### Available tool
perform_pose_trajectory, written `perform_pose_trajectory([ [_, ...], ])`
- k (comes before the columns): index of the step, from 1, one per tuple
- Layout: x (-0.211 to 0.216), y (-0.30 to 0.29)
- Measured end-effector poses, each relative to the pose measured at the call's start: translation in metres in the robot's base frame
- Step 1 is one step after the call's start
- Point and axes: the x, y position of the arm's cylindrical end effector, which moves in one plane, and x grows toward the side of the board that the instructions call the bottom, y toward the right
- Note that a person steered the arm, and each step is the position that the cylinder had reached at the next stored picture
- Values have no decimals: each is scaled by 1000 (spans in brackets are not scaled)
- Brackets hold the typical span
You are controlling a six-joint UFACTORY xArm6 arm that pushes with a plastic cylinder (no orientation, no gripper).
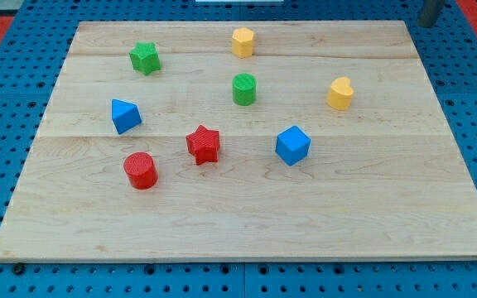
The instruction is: Push the yellow heart into the hexagon
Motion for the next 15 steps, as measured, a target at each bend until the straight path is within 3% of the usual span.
perform_pose_trajectory([
  [1,50,-15],
  [2,49,-16],
  [3,76,24],
  [4,220,20],
  [5,253,-20],
  [6,206,-70],
  [7,187,-135],
  [8,217,-175],
  [9,145,-203],
  [10,163,-198],
  [11,214,-198],
  [12,184,-153],
  [15,81,-122],
])
